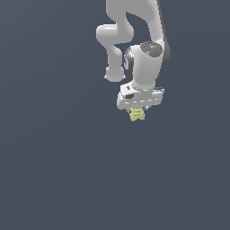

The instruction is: Pick up the object and move it to a goal position.

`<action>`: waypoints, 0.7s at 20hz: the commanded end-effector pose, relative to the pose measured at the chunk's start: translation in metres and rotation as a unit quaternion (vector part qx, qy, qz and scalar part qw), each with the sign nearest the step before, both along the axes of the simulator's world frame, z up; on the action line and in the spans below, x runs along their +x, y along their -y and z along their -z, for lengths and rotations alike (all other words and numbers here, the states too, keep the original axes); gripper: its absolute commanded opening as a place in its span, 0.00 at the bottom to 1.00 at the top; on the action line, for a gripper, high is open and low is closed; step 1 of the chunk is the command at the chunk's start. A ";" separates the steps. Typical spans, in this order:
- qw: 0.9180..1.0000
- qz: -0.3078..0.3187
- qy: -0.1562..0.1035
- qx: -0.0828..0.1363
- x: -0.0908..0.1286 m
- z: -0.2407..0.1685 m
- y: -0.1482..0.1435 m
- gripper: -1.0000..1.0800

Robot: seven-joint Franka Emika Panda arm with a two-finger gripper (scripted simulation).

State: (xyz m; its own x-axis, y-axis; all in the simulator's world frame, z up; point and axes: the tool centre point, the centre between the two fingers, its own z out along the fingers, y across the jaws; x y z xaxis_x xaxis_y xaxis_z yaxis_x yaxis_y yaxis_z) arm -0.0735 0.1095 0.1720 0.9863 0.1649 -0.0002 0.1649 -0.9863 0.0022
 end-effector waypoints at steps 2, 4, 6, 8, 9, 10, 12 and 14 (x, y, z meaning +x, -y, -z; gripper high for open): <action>1.000 0.000 0.000 -0.001 -0.019 -0.028 -0.029 0.00; 1.000 0.000 0.000 -0.001 -0.029 -0.043 -0.045 0.00; 1.000 0.000 0.000 -0.001 -0.038 -0.058 -0.060 0.00; 1.000 0.000 0.000 -0.001 -0.046 -0.071 -0.074 0.00; 1.000 0.000 0.000 -0.001 -0.050 -0.077 -0.080 0.00; 1.000 0.000 0.000 -0.001 -0.054 -0.083 -0.086 0.00; 1.000 0.000 0.000 0.000 -0.060 -0.094 -0.098 0.00; 1.000 0.000 0.000 0.000 -0.065 -0.103 -0.107 0.00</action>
State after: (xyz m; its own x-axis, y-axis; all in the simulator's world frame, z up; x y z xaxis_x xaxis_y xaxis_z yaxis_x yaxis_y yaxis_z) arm -0.1338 0.2094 0.2679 0.9861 0.1661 0.0010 0.1661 -0.9861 0.0021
